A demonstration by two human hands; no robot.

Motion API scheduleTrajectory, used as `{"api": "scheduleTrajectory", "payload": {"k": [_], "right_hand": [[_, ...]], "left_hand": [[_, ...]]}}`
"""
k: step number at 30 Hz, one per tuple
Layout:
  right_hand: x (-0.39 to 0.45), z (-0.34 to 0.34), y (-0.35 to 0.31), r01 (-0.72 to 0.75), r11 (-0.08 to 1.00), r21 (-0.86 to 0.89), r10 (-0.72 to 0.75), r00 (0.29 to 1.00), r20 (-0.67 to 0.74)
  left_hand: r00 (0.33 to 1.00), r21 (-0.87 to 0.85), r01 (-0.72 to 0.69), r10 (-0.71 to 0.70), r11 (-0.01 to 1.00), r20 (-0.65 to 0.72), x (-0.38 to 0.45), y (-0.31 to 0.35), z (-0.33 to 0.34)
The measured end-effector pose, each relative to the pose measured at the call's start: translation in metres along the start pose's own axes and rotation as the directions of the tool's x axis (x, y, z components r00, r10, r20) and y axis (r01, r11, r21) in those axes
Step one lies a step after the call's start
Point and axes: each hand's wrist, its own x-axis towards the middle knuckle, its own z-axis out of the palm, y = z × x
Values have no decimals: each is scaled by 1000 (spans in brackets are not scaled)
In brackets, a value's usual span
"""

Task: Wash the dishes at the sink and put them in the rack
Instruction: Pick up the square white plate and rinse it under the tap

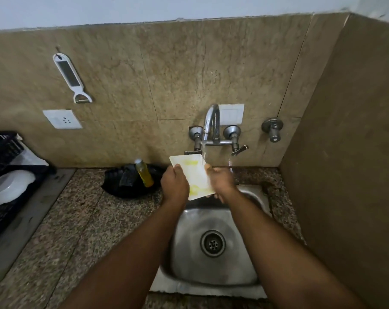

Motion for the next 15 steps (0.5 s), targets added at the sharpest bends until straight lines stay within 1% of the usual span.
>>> {"api": "scheduleTrajectory", "payload": {"k": [1, 2, 3, 5, 6, 7, 8, 10, 11, 12, 13, 15], "right_hand": [[1, 4, -1, 13, 1000, 0, -13, 998, -68], [1, 6, 0, 16, 1000, 26, -14, 998, -63], [2, 6, 0, 9, 997, 71, -9, 1000, 1], [-1, -1, 0, -56, 969, 240, 8, 981, 196], [-3, -5, 1, -112, 925, 364, 7, 960, 279], [-5, -7, 4, -152, 880, 451, 3, 949, 315], [-8, -6, 5, -166, 865, 474, 24, 956, 292], [-10, 4, 6, -163, 891, 423, 114, 984, 140], [-11, 10, 5, -170, 894, 415, 157, 985, 66], [-12, 16, 4, -179, 886, 427, 186, 982, 26], [-12, 21, 3, -190, 882, 431, 197, 980, 28], [-16, 26, 2, -214, 870, 445, 178, 977, 121]], "left_hand": [[1000, 39, -22, 22, 999, -14, -5, 7, 0], [999, 66, -33, 36, 997, -39, -7, 12, 0], [997, 76, -32, 37, 997, -68, -8, 16, 0], [990, 48, 26, -20, 999, -140, -7, 22, -3], [980, 21, 65, -60, 998, -188, -4, 24, -7], [969, -2, 100, -98, 995, -225, -3, 25, -10], [962, -13, 109, -109, 994, -249, -2, 25, -11], [961, -5, 91, -89, 996, -260, -7, 24, -7], [961, 2, 76, -72, 997, -268, -11, 22, -4], [957, 7, 67, -63, 998, -282, -13, 21, -3], [950, 9, 64, -58, 998, -308, -14, 21, -3], [937, 23, 68, -56, 997, -345, -13, 23, -8]]}}
